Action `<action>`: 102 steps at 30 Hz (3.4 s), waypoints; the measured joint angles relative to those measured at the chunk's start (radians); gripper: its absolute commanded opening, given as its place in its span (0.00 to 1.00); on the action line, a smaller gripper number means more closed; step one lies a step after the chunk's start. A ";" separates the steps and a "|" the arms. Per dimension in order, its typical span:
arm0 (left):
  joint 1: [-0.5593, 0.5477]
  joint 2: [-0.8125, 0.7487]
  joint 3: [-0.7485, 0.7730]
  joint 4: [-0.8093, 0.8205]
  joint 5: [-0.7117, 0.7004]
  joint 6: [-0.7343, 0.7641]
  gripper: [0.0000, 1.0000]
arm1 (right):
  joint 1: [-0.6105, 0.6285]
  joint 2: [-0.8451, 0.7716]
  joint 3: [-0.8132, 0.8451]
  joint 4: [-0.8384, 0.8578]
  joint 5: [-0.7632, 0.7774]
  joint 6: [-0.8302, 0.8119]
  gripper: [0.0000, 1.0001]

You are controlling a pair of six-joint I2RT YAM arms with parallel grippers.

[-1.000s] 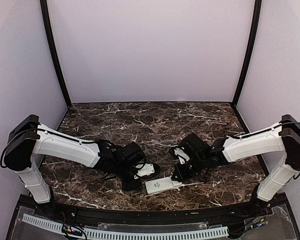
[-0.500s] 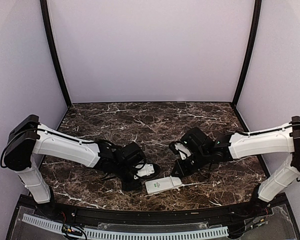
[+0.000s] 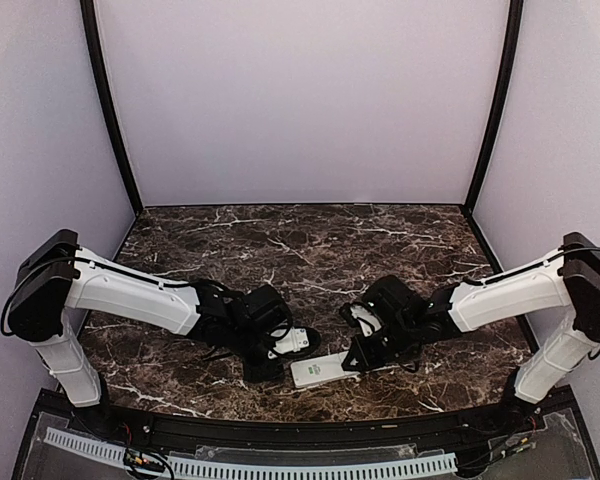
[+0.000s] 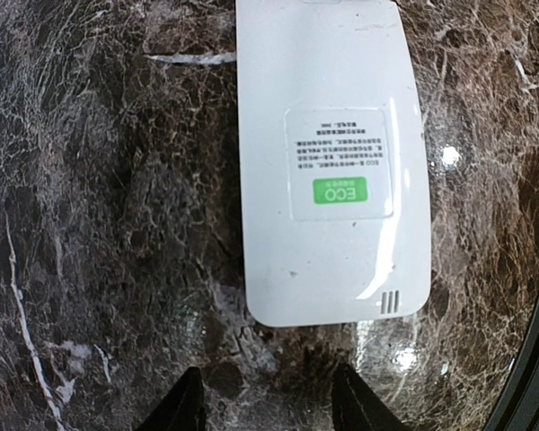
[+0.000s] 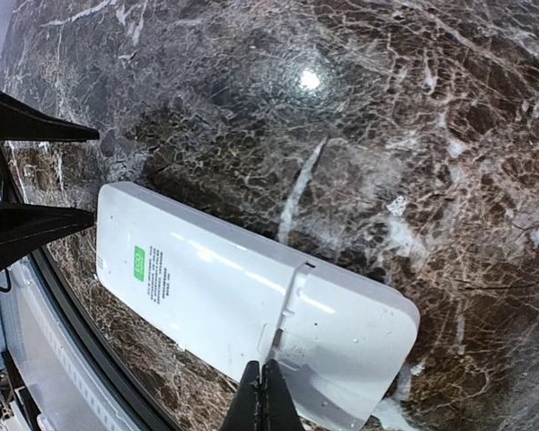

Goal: Load the batteries into the remote control
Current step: Press the battery cover on the remote control without the battery cover, then adjust the remote control at the center of the board.

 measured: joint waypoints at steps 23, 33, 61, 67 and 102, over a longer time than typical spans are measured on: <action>-0.017 0.000 0.005 0.000 0.000 0.010 0.40 | -0.015 -0.049 0.100 -0.393 0.313 0.185 0.00; -0.019 0.004 0.005 0.000 0.000 0.013 0.17 | 0.002 0.066 0.166 -0.440 0.377 0.213 0.00; -0.019 0.045 0.028 -0.026 0.032 0.013 0.00 | 0.121 0.214 0.327 -0.438 0.389 0.229 0.00; -0.018 0.045 0.033 -0.045 0.033 0.013 0.00 | 0.137 0.248 0.378 -0.494 0.416 0.233 0.00; -0.018 0.045 0.039 -0.069 0.032 0.010 0.00 | 0.185 0.259 0.402 -0.561 0.410 0.316 0.00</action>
